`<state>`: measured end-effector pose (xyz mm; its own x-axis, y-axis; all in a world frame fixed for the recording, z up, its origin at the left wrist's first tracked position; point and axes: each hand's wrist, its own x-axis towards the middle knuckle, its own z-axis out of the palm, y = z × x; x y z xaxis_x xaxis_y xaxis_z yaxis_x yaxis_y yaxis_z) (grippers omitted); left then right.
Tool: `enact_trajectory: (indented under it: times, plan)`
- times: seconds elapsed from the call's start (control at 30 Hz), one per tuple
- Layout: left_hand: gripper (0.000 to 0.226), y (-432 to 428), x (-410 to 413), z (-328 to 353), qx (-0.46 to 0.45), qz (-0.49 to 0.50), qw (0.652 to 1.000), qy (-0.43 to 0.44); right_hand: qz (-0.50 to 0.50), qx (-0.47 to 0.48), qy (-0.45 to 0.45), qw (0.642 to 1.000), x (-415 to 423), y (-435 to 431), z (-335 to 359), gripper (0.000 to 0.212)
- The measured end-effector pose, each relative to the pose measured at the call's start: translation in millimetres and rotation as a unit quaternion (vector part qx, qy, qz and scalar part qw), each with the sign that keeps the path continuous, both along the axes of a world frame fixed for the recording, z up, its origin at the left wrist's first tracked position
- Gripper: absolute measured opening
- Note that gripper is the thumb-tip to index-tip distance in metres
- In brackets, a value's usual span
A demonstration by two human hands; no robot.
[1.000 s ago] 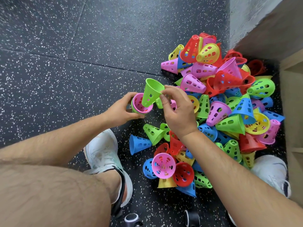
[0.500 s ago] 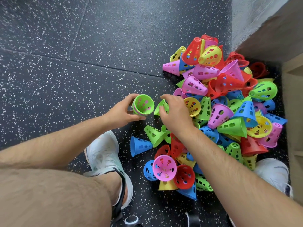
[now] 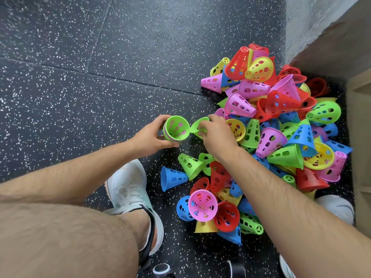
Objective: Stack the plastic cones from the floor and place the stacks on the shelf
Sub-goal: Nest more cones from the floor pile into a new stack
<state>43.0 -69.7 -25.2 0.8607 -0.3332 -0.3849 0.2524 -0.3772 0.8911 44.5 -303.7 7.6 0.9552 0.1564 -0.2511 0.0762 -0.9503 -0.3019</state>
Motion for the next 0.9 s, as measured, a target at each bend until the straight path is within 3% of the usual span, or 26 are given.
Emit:
enact_trajectory:
  times: [0.17, 0.33, 0.53, 0.7, 0.8, 0.9]
  plan:
    - [0.078, -1.0, -0.4, -0.4, -0.004, -0.001, 1.000, -0.003, -0.080, 0.155, -0.151, 0.973, -4.4, -2.0, 14.4, 0.017]
    - [0.078, -0.5, -0.5, -2.5, -0.008, 0.001, 1.000, -0.003, -0.044, 0.237, -0.190, 0.952, -13.4, 9.9, 23.9, 0.017]
    - [0.075, -1.1, 0.4, -2.9, -0.014, 0.001, 1.000, -0.005, -0.015, 0.217, -0.121, 0.969, -33.0, 23.9, 14.8, 0.018]
    - [0.069, -0.8, -1.7, -2.0, -0.019, -0.003, 1.000, -0.014, 0.009, 0.173, -0.028, 0.985, -39.2, 30.2, 16.8, 0.064]
    - [0.071, -0.7, -2.1, -0.1, -0.015, -0.007, 1.000, -0.016, -0.004, 0.183, 0.005, 0.983, -36.3, 34.7, 17.8, 0.063]
    - [0.087, -0.9, -2.2, 5.1, -0.004, -0.023, 0.999, -0.031, -0.012, 0.185, 0.008, 0.983, -35.5, 36.7, 16.8, 0.059]
